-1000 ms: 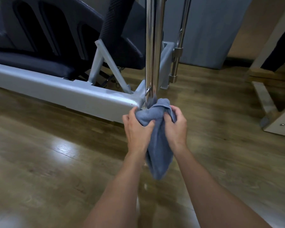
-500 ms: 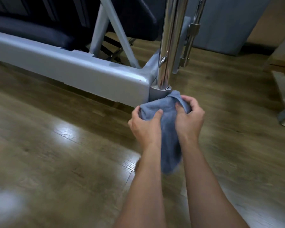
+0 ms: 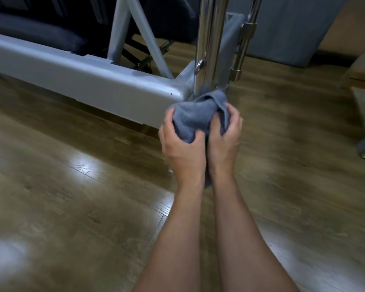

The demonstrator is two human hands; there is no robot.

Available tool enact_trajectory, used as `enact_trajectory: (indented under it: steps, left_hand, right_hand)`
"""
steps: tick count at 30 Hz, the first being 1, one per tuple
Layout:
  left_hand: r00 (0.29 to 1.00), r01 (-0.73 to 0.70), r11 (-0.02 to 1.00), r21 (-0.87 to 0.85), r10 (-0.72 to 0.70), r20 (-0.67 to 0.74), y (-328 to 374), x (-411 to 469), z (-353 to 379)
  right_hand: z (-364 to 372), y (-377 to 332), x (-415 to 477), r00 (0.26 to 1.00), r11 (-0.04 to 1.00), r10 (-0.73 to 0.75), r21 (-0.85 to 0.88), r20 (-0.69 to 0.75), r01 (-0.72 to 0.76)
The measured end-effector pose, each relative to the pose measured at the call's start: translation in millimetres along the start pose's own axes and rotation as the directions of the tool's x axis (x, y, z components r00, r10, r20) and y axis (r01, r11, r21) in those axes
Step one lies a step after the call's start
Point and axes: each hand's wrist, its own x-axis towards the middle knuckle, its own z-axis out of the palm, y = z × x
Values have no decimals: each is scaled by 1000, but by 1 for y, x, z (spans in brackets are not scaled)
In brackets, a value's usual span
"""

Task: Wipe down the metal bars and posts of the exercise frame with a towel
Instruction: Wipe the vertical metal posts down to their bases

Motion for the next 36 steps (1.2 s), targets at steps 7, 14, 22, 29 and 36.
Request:
enact_trajectory:
  steps: [7, 14, 22, 29, 36]
  left_hand:
    - [995, -87, 994, 64, 90, -44, -4, -12, 2]
    - [998, 42, 999, 18, -43, 43, -3, -22, 27]
    - [981, -186, 982, 5, 186, -48, -3, -22, 31]
    - [986, -162, 985, 55, 164, -20, -38, -30, 24]
    - [982, -111, 990, 83, 122, -145, -56, -22, 23]
  right_hand:
    - [-8, 14, -4, 995, 995, 103, 2, -11, -103]
    - [-9, 19, 55, 822, 793, 493, 242, 287, -560]
    - [-13, 3, 74, 914, 834, 240, 413, 327, -367]
    - [-14, 39, 67, 796, 836, 408, 167, 447, -522]
    - [10, 66, 28, 961, 943, 234, 205, 145, -261]
